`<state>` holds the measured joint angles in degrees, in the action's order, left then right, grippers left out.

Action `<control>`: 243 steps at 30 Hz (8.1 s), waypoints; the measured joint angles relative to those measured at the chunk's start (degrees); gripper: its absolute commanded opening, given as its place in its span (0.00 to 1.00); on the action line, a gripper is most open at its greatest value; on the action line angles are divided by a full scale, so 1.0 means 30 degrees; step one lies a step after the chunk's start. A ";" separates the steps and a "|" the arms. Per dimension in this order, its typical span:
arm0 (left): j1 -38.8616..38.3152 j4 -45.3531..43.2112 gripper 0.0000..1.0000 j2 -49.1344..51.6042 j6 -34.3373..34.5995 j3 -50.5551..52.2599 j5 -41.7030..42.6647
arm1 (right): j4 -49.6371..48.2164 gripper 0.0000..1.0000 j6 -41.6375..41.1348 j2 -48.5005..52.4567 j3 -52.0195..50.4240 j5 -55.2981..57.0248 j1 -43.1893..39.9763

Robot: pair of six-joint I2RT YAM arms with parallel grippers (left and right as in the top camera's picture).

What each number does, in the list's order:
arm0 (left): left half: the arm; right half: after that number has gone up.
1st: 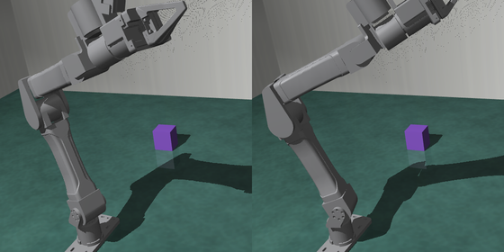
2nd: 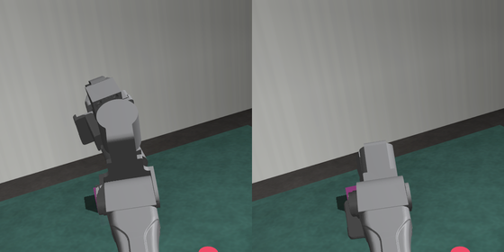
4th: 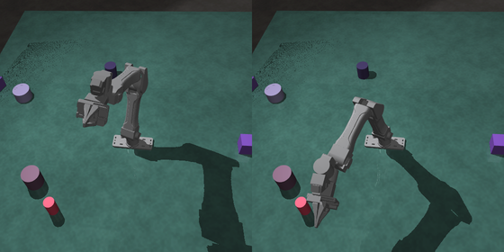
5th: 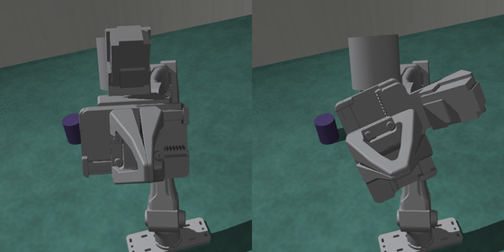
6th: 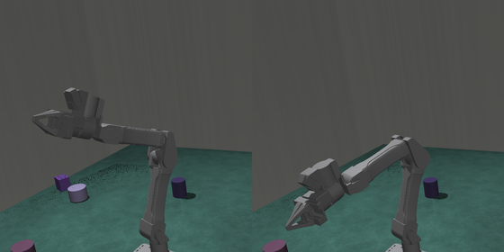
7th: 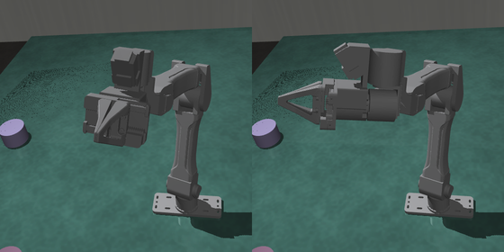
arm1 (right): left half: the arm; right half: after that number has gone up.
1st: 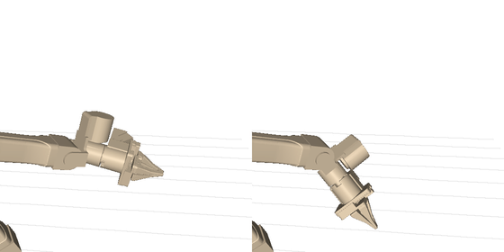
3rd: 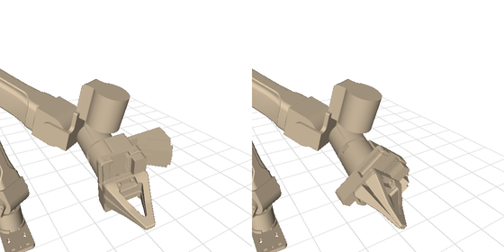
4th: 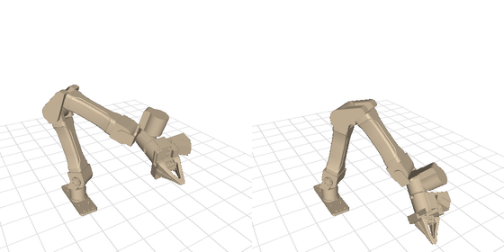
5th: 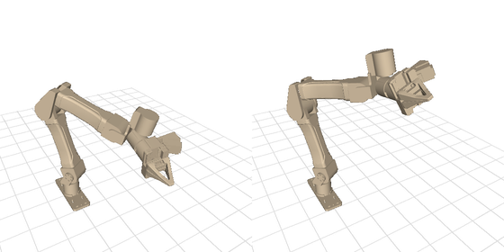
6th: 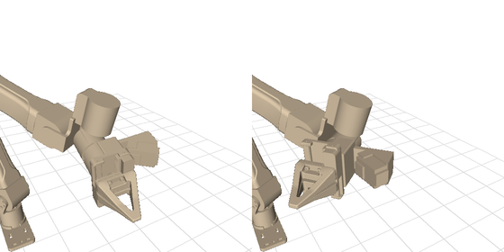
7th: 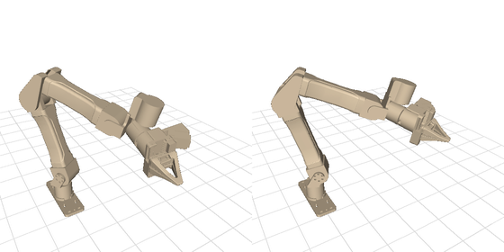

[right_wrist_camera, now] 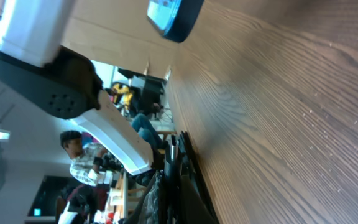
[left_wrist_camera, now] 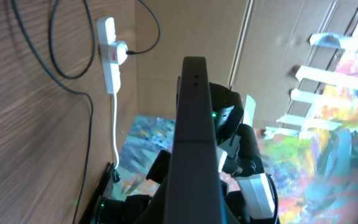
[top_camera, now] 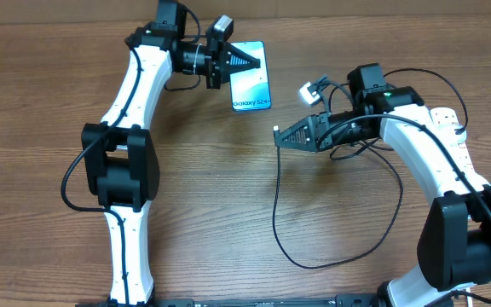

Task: Plug charger to phone and switch on socket

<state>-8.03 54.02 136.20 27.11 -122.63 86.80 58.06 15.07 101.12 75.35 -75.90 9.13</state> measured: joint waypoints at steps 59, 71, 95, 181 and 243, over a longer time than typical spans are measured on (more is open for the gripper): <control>-0.1617 -0.1166 0.04 0.0000 0.0138 0.0000 0.0080 | 0.1428 0.04 -0.0969 0.0000 0.0000 -0.2127 -0.0007; -0.2084 -0.1166 0.04 0.0000 0.0138 0.0000 0.0153 | 0.0605 0.04 -0.1370 0.0000 0.0000 -0.2062 -0.0007; -0.2084 -0.2885 0.04 0.0000 0.1588 0.0000 0.0306 | -0.1413 0.04 -0.3548 0.0000 0.0000 -0.1056 -0.0007; -0.1785 -0.3249 0.04 0.0000 0.1938 -0.0255 0.0277 | -0.6331 0.04 -0.9435 0.0000 -0.0007 -0.0954 0.0240; -0.1035 -0.3271 0.04 0.0022 0.3993 -0.0306 -0.2149 | -1.3274 0.04 -1.9030 -0.0087 -0.0015 0.4524 0.2098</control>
<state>-11.14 44.21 136.27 39.09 -123.55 80.36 18.24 -42.02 100.86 75.31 -62.33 15.42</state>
